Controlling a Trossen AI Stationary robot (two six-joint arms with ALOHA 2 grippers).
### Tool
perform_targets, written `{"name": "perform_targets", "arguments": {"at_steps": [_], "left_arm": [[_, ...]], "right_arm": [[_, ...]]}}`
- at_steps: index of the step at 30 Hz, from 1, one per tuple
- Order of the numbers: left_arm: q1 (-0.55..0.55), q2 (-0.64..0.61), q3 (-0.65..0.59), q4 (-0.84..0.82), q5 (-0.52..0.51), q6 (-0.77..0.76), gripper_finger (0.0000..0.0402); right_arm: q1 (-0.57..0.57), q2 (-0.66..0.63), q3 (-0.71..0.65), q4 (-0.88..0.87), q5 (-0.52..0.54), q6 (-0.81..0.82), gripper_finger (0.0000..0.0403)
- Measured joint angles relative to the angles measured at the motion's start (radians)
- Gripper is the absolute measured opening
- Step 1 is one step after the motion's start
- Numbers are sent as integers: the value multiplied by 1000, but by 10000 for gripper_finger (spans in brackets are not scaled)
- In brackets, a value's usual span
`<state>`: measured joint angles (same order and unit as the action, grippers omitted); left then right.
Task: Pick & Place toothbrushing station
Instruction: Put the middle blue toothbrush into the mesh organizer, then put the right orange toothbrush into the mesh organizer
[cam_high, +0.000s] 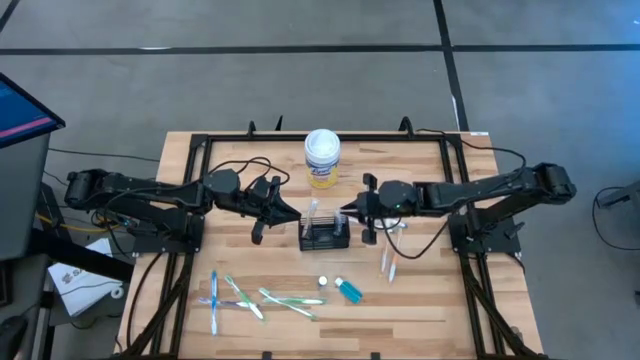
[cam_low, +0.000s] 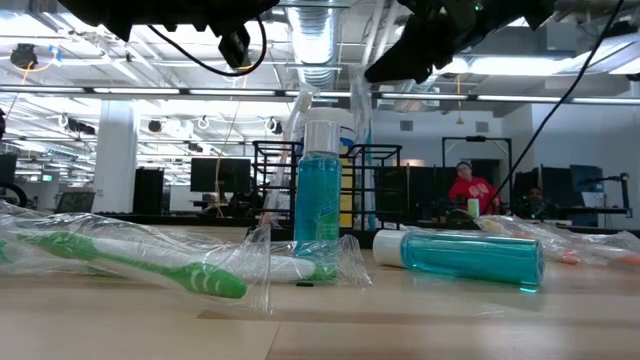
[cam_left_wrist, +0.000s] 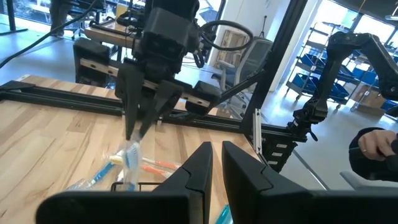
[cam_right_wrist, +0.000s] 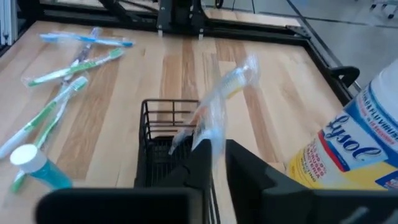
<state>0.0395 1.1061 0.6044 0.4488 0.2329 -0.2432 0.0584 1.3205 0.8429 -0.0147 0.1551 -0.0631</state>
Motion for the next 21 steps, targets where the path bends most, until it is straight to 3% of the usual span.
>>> {"name": "perform_targets", "arguments": {"at_steps": [11,21], "left_arm": [[0,0,0,0,0,0,30],[0,0,0,-4,0,0,30]], "right_arm": [[-61,-19,1,-84,3,3,132],[-68,-49,-1,-289,3,87,139]]}}
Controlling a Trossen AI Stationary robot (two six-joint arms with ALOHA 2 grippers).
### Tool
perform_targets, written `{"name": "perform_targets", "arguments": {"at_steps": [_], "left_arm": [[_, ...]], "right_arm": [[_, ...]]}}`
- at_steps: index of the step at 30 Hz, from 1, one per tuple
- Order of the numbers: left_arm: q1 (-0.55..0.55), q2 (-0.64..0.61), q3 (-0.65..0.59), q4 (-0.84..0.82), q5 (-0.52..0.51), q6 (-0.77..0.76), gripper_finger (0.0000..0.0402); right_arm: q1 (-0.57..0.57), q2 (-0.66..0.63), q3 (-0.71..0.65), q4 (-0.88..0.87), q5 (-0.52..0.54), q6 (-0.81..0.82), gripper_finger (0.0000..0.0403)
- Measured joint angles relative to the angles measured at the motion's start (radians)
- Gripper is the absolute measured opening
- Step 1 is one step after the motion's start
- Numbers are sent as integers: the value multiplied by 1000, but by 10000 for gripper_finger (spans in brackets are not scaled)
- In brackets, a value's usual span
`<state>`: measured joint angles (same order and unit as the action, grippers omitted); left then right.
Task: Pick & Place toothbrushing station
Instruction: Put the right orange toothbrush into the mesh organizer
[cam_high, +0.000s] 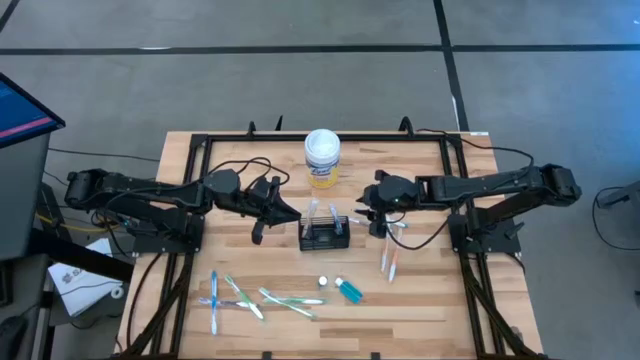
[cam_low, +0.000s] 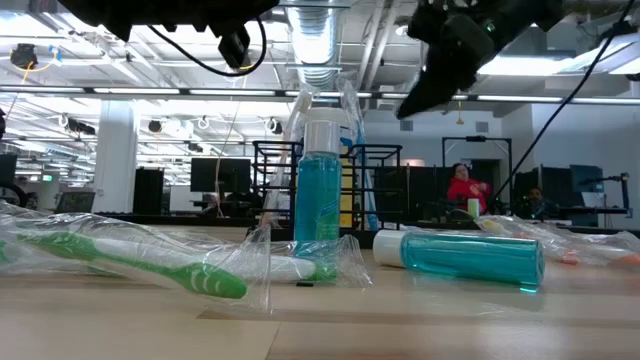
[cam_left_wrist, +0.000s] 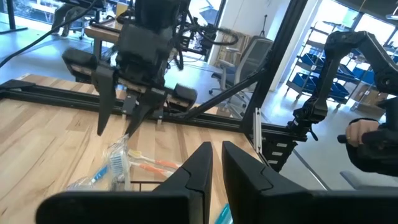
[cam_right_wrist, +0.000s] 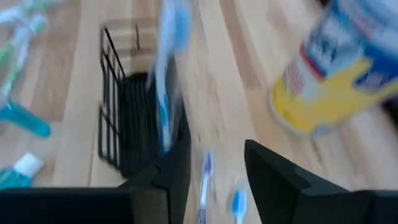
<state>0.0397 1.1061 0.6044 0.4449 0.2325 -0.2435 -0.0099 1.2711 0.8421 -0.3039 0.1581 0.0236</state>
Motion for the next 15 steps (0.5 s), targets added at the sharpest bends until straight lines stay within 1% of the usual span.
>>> {"name": "perform_targets", "arguments": {"at_steps": [8,15], "left_arm": [[0,0,0,0,0,0,30],[0,0,0,0,0,0,30]], "right_arm": [[1,-3,0,-202,0,159,123],[4,-3,0,-354,-3,387,137]]}}
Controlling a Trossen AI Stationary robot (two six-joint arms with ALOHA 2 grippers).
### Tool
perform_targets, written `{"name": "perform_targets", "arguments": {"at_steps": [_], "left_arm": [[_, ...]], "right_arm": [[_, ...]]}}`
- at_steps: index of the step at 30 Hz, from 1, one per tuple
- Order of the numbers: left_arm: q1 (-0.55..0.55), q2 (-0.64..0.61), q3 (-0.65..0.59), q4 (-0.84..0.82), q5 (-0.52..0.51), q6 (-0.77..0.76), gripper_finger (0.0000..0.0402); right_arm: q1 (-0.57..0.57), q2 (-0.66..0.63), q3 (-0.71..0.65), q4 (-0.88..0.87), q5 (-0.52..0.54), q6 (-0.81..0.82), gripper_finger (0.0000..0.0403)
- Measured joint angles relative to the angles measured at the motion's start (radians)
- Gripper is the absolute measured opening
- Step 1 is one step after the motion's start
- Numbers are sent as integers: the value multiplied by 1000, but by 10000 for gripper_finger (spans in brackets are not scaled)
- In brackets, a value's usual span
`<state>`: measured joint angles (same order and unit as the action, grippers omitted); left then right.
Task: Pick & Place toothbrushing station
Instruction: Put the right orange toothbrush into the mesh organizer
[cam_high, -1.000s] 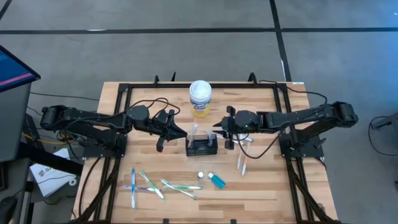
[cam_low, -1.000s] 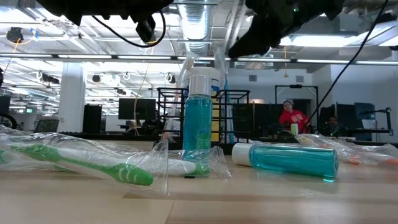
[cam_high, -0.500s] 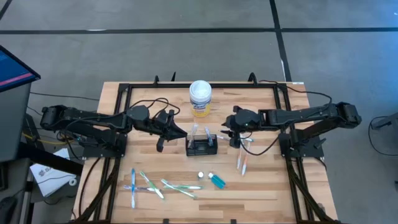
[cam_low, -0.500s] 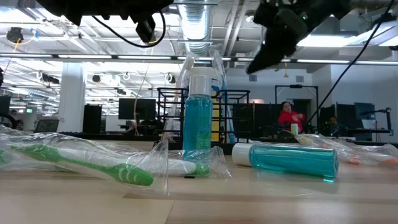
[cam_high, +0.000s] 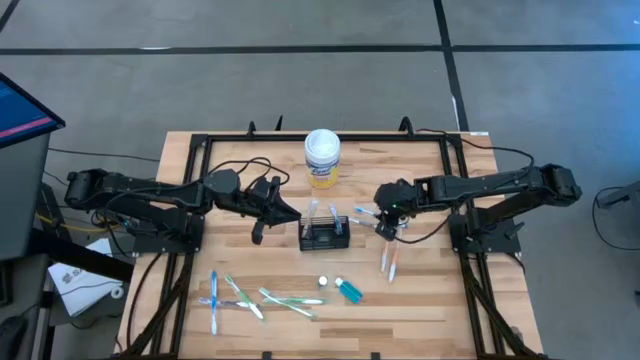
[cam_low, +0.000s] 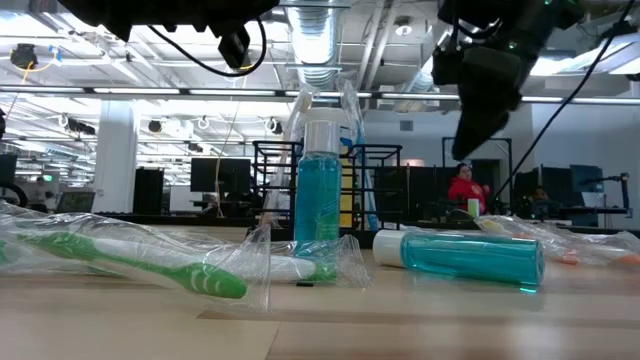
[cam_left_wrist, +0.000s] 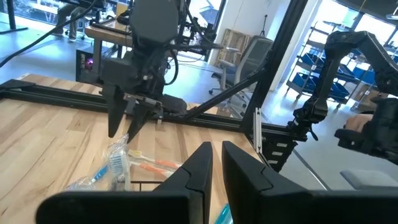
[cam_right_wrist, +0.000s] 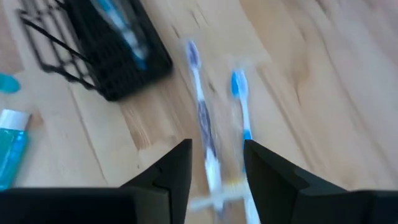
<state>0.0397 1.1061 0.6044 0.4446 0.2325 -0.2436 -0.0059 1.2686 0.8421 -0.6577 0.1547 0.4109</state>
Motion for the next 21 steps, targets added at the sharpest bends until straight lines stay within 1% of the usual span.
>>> {"name": "perform_targets", "arguments": {"at_steps": [4,15,21], "left_arm": [[0,0,0,0,0,0,30],[-9,0,0,0,-1,0,30],[-42,0,0,0,0,0,30]], "right_arm": [[19,0,0,-75,0,102,156],[99,0,0,-105,3,302,215],[138,1,-16,-134,53,433,221]]}}
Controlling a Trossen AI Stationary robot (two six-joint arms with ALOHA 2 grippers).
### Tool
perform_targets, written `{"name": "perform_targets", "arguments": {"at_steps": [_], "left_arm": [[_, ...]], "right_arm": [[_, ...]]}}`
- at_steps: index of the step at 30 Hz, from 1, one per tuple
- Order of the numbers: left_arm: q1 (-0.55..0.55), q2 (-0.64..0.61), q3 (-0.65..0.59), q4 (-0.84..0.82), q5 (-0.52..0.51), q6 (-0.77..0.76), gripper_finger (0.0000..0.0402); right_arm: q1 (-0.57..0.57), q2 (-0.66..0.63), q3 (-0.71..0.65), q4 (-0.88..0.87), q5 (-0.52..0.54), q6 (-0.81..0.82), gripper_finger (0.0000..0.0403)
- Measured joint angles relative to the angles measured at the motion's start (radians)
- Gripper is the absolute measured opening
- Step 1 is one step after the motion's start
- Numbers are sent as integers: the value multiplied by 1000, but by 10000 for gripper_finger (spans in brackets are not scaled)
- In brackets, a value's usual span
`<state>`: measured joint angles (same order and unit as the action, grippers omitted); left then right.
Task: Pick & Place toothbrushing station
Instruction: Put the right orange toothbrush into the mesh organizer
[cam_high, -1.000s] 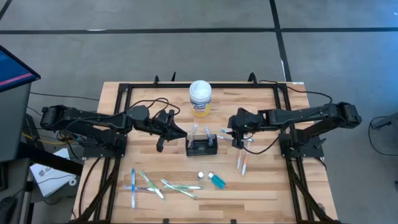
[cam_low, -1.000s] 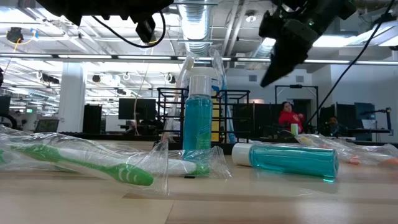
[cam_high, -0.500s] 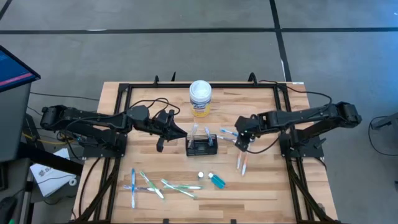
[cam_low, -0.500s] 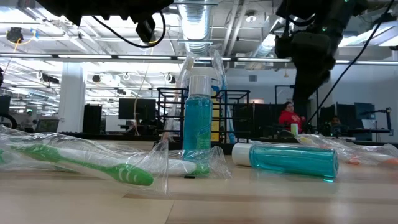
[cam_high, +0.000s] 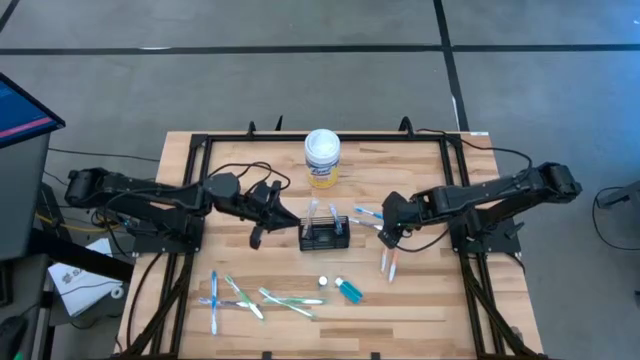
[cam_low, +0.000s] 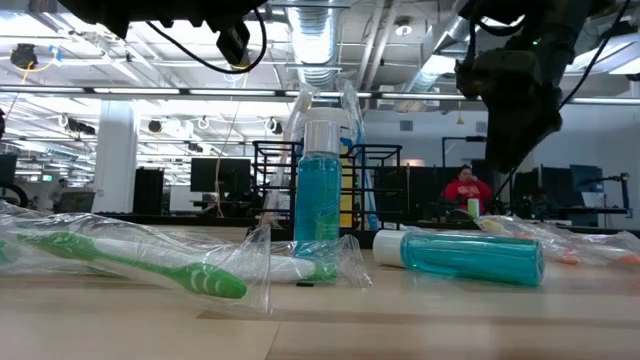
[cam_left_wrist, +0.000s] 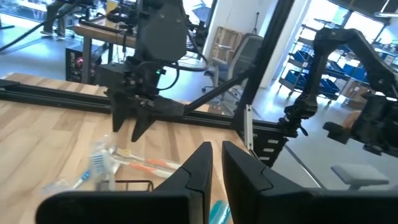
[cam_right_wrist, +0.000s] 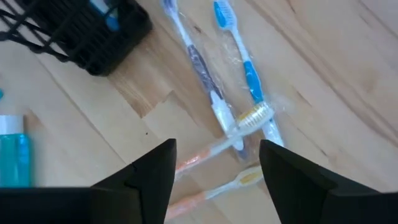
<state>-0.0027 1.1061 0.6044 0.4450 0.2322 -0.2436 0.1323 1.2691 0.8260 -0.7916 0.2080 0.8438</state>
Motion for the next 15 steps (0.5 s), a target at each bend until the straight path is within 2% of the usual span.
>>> {"name": "perform_targets", "arguments": {"at_steps": [10,15], "left_arm": [[-44,0,0,8,0,2,30],[-46,0,0,13,0,3,30]], "right_arm": [[25,1,-112,104,2,141,210],[24,3,-158,200,7,155,207]]}}
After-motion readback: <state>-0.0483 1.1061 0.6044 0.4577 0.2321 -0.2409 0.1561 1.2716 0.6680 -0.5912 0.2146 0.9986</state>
